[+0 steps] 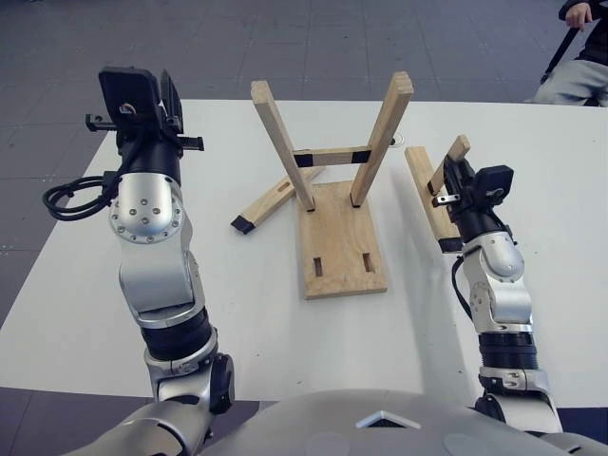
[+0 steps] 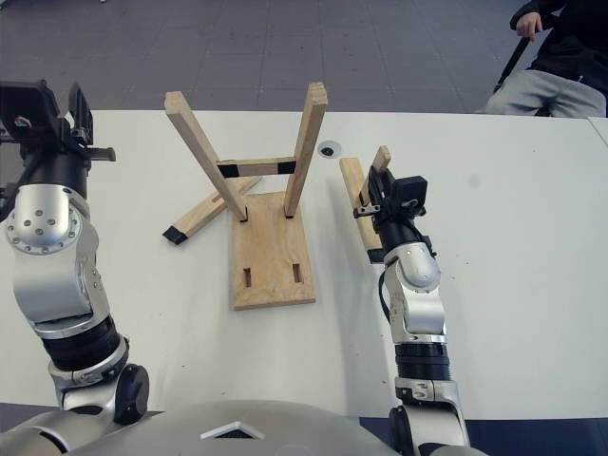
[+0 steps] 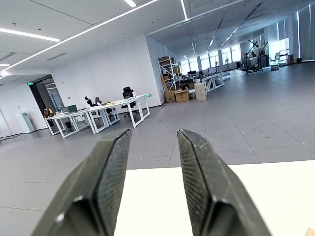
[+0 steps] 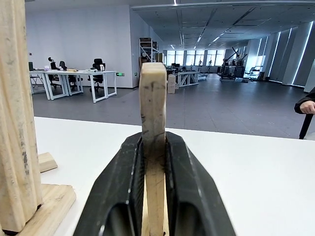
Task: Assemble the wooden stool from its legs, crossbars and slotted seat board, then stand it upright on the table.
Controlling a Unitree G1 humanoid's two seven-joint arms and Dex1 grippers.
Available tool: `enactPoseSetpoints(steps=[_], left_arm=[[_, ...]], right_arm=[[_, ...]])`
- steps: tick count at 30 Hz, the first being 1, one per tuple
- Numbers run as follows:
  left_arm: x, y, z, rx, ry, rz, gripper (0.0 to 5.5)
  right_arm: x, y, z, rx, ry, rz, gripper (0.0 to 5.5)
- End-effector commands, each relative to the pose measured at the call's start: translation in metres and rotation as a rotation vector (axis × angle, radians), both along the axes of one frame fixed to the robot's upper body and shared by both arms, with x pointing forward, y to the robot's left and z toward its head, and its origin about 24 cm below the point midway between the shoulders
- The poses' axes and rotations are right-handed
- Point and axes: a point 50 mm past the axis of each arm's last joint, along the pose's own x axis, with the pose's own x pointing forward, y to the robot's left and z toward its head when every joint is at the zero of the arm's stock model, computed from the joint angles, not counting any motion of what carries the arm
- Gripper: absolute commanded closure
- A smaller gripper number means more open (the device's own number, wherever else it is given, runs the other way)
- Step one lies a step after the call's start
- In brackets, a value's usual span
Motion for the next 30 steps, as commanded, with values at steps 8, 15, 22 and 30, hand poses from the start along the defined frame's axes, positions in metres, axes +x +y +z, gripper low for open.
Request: enactPoseSetpoints(steps=[8,15,22,30], left_arm=[[0.002,-0.002,0.004,-0.003,-0.016,-0.002,3.73],[0.002,-0.002,0.004,-0.002,-0.016,-0.005,3.73],[0.003,-0.004,0.004,-0.005,-0.022,-0.007,3.73],[0.0,-0.004,0.003,-0.009,-0.024,0.001,3.73]], right_arm=[[-0.001,-0.013,-0.026,0.011,0.1,-0.073,5.1],[0.002,-0.01,-0.01,0.004,0.03,-0.055,3.96],[0.008,-0.011,0.026,0.02,-0.066,-0.044,2.74],[0.033,-0.005,0.13,0.051,-0.198,-0.065,1.67]])
